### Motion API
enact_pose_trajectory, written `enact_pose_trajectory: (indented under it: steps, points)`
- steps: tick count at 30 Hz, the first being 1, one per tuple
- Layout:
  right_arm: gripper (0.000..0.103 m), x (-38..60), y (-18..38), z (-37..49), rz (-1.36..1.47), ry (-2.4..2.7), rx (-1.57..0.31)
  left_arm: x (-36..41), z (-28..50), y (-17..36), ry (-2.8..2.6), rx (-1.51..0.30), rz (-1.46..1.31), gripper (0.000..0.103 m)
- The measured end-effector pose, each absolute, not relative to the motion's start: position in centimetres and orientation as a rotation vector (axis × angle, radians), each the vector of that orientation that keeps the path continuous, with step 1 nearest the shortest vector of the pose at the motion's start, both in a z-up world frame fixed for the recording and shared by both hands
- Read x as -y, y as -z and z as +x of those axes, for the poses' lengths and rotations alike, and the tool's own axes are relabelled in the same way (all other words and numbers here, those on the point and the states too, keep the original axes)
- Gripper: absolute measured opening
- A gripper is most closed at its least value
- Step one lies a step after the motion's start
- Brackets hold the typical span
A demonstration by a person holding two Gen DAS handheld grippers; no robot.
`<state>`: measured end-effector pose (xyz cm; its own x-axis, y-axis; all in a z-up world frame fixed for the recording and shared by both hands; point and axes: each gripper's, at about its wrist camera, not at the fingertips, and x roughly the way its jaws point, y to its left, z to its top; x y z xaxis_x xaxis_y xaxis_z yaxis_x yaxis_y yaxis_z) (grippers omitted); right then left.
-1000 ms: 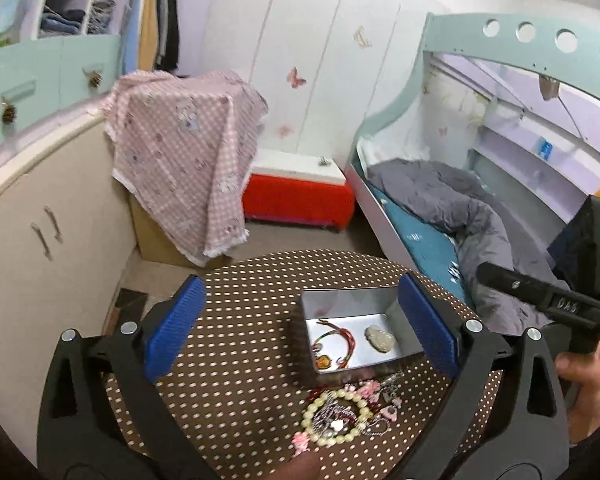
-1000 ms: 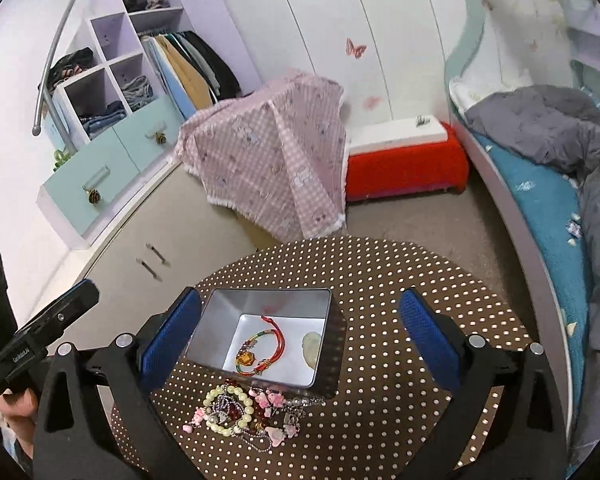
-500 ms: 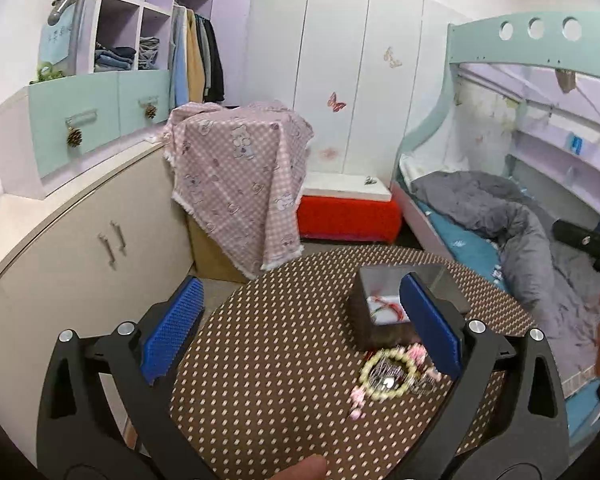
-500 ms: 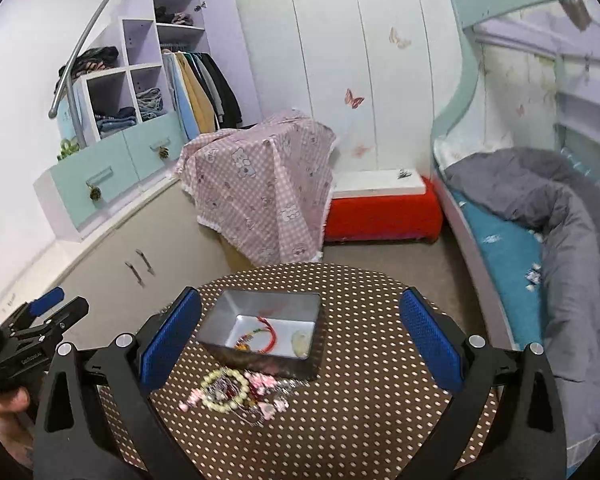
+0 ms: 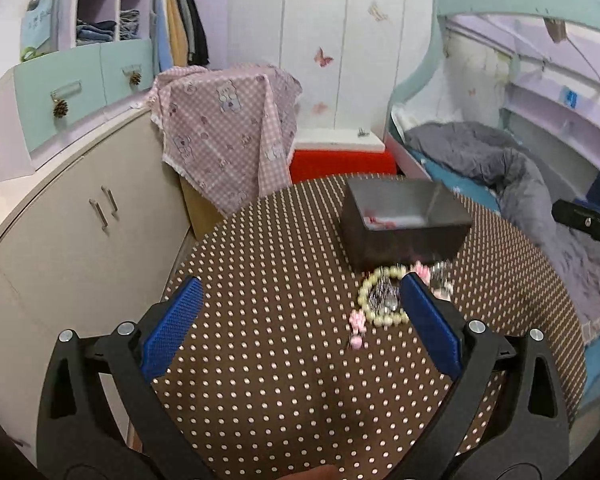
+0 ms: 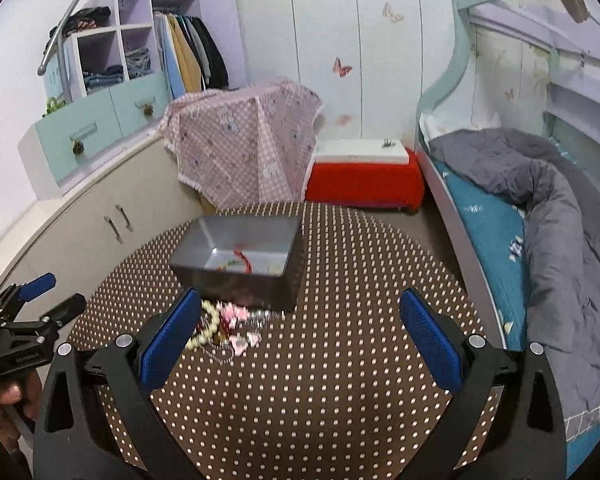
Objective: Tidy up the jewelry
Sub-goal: 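Grasp the pink charm with the left gripper while the right gripper grasps the pearl bracelet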
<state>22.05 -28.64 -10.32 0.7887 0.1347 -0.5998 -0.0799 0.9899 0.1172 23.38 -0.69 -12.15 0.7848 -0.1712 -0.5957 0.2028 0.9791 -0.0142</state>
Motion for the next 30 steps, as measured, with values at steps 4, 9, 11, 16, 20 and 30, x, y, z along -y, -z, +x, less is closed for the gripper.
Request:
enact_pose_trajectory:
  steps: [4, 9, 11, 16, 20, 30]
  points:
    - [0.096, 28.4, 11.4, 22.1, 0.092, -0.127, -0.687, 1.7, 24.2, 14.4, 0.215, -0.700, 0.095, 0.096]
    - [0.096, 27.4, 12.2, 22.6, 0.080, -0.142, -0.721, 2.6, 25.2, 16.9, 0.243, -0.766, 0.127, 0.096]
    - [0.096, 27.0, 12.6, 22.8, 0.076, -0.150, -0.733, 2.9, 25.6, 17.8, 0.250, -0.788, 0.136, 0.096]
    - [0.096, 26.4, 13.6, 23.4, 0.072, -0.162, -0.771, 3.3, 26.4, 18.9, 0.275, -0.826, 0.146, 0.085]
    - [0.096, 26.2, 14.8, 24.0, 0.094, -0.185, -0.808, 4.0, 26.9, 19.8, 0.320, -0.869, 0.165, 0.062]
    - [0.038, 21.5, 17.5, 28.2, 0.130, -0.378, -0.938, 4.1, 27.3, 19.6, 0.407, -0.875, 0.130, 0.018]
